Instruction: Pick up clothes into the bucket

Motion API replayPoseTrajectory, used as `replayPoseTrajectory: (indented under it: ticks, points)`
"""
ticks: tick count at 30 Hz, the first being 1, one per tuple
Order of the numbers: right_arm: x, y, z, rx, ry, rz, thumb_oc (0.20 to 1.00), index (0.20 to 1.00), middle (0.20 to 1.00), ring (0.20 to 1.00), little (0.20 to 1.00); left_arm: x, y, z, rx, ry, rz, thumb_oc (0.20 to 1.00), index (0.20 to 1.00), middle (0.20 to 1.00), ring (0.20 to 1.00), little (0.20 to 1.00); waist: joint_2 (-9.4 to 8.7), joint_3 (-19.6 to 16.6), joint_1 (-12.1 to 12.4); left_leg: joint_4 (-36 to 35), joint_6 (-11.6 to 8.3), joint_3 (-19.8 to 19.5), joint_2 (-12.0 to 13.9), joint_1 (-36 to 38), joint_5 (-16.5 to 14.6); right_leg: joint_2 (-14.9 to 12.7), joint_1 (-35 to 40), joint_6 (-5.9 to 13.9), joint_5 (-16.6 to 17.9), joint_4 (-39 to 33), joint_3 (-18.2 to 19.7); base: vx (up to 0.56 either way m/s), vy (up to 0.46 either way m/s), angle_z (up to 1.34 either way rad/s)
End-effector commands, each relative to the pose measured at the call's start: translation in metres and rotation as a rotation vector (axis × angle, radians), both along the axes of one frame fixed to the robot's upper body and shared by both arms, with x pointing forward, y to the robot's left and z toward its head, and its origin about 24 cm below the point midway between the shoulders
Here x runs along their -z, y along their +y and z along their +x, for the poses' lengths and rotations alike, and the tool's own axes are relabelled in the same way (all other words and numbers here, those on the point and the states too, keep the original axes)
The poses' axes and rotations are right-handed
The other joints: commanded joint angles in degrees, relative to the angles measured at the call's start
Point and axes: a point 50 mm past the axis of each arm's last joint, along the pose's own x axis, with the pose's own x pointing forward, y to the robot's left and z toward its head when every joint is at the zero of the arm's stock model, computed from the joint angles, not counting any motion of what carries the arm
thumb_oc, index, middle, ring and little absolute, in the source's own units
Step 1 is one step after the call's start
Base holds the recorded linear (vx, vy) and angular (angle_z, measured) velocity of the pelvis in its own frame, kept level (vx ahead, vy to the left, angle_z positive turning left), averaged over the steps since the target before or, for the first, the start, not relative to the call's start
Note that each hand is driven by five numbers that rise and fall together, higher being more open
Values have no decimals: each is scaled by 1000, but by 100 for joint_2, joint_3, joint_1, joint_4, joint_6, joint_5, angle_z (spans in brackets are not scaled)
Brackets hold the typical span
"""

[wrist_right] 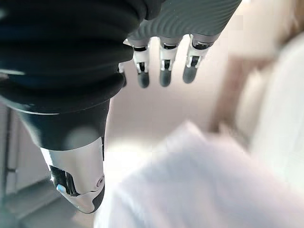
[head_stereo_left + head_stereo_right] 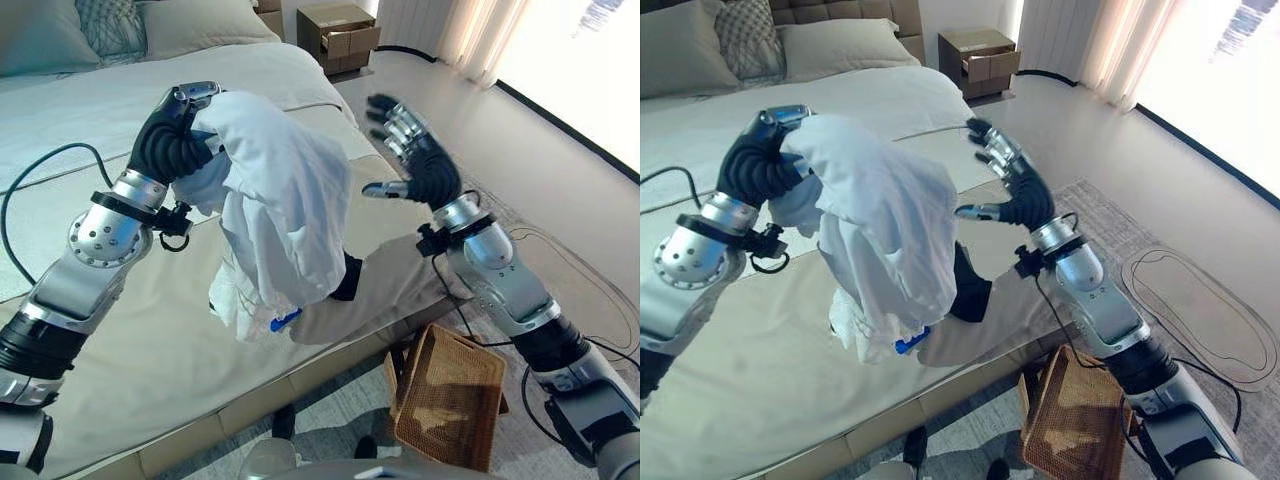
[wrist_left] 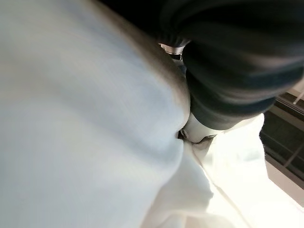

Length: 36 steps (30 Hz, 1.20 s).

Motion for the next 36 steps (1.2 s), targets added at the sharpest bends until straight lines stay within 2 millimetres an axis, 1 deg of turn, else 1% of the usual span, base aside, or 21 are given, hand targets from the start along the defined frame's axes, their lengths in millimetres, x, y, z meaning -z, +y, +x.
replayPoseTrajectory:
  ticks: [1, 3, 5, 8, 10, 12, 16, 19, 22, 28, 29, 30, 31, 32, 33, 34, 35, 36]
  points:
    - [-12, -1, -16, 103, -179, -1, 1000, 1000, 1000, 1000, 1000, -35, 19, -4, -89, -200, -103, 200, 200, 200, 200, 200, -86, -267, -55, 84, 155, 8, -139, 518, -666, -185, -228, 101, -127, 300, 227, 0, 0, 0]
    - [-3, -6, -13, 141, -147, -31, 1000, 1000, 1000, 1000, 1000, -33, 19, -4, -91, -197, -106, 200, 200, 200, 200, 200, -87, -269, -68, 83, 156, 29, -136, 536, -673, -184, -215, 99, -125, 294, 251, 0, 0, 0]
    - [11, -12, -8, 165, -73, -69, 1000, 1000, 1000, 1000, 1000, -30, 21, -4, -98, -190, -114, 200, 200, 200, 200, 200, -95, -271, -91, 81, 154, 56, -130, 553, -680, -175, -201, 96, -123, 281, 280, 0, 0, 0]
    - [35, -12, -2, 112, 68, -101, 1000, 1000, 1000, 1000, 1000, -31, 17, -4, -79, -189, -109, 200, 200, 200, 200, 200, -92, -271, -123, 76, 146, 85, -121, 580, -685, -169, -187, 86, -121, 274, 322, 0, 0, 0]
    - [37, -11, -2, 95, 85, -113, 1000, 1000, 1000, 1000, 1000, -31, 16, -4, -75, -191, -104, 200, 200, 200, 200, 200, -92, -270, -126, 75, 146, 90, -117, 587, -687, -164, -186, 84, -123, 275, 329, 0, 0, 0]
    - [47, -3, -3, 4, 146, -176, 1000, 1000, 1000, 1000, 1000, -33, 15, -4, -65, -189, -92, 200, 200, 200, 200, 200, -103, -265, -130, 76, 134, 108, -112, 596, -692, -156, -181, 81, -118, 269, 337, 0, 0, 0]
    - [51, 6, -1, -100, 204, -247, 1000, 1000, 1000, 1000, 1000, -35, 14, -4, -48, -187, -72, 200, 200, 200, 200, 200, -126, -239, -126, 76, 120, 110, -101, 588, -685, -145, -201, 77, -117, 270, 360, 0, 0, 0]
    - [50, 8, 3, -146, 228, -316, 1000, 1000, 1000, 1000, 1000, -38, 12, -5, -24, -179, -55, 200, 200, 200, 200, 200, -149, -216, -104, 76, 109, 111, -92, 582, -675, -138, -211, 78, -111, 272, 360, 0, 0, 0]
    - [48, 12, 4, -186, 245, -332, 1000, 1000, 1000, 1000, 1000, -39, 10, -6, 0, -170, -57, 200, 200, 200, 200, 200, -157, -199, -91, 78, 100, 108, -88, 574, -667, -135, -219, 77, -108, 278, 354, 0, 0, 0]
    - [41, 39, 3, -340, 257, -298, 1000, 1000, 1000, 1000, 1000, -37, -3, -5, 88, -122, -66, 200, 200, 200, 200, 200, -174, -128, -37, 91, 94, 82, -98, 525, -640, -141, -252, 83, -80, 270, 323, 0, 0, 0]
    - [41, 39, 3, -340, 257, -298, 1000, 1000, 1000, 1000, 1000, -37, -3, -5, 88, -122, -66, 200, 200, 200, 200, 200, -175, -127, -37, 91, 94, 83, -98, 524, -640, -141, -253, 83, -79, 270, 323, 0, 0, 0]
    - [36, 48, 1, -379, 242, -273, 1000, 1000, 1000, 1000, 1000, -35, -5, -4, 100, -108, -72, 200, 200, 200, 200, 200, -176, -106, -32, 97, 101, 93, -101, 514, -639, -144, -270, 89, -65, 276, 334, 0, 0, 0]
    - [34, 52, 0, -399, 235, -250, 1000, 1000, 1000, 1000, 1000, -35, -6, -3, 103, -105, -72, 200, 200, 200, 200, 200, -171, -98, -26, 98, 108, 99, -103, 514, -642, -149, -273, 94, -59, 272, 340, 0, 0, 0]
    - [33, 52, 0, -399, 235, -250, 1000, 1000, 1000, 1000, 1000, -35, -6, -3, 103, -105, -71, 200, 200, 200, 200, 200, -172, -97, -24, 98, 108, 101, -103, 515, -643, -149, -273, 95, -58, 272, 342, 0, 0, 0]
    - [30, 60, -3, -437, 221, -221, 1000, 1000, 1000, 1000, 1000, -32, -8, -2, 110, -92, -77, 200, 200, 200, 200, 200, -171, -83, -25, 105, 120, 129, -104, 513, -652, -158, -294, 105, -44, 273, 366, 0, 0, 0]
    - [30, 60, -3, -437, 221, -221, 1000, 1000, 1000, 1000, 1000, -32, -8, -2, 110, -92, -77, 200, 200, 200, 200, 200, -171, -83, -25, 105, 120, 129, -104, 513, -652, -158, -294, 105, -44, 273, 366, 0, 32, -3]
    - [23, 68, -6, -478, 199, -187, 1000, 1000, 1000, 1000, 1000, -28, -11, 0, 120, -76, -83, 200, 200, 200, 200, 200, -166, -63, -32, 103, 131, 169, -111, 514, -658, -158, -315, 114, -30, 271, 393, 0, 0, 0]
    - [23, 68, -6, -478, 199, -187, 1000, 1000, 1000, 1000, 1000, -28, -11, 0, 120, -76, -83, 200, 200, 200, 200, 200, -167, -63, -30, 103, 131, 172, -111, 514, -658, -158, -316, 114, -30, 271, 395, -7, 33, -3]
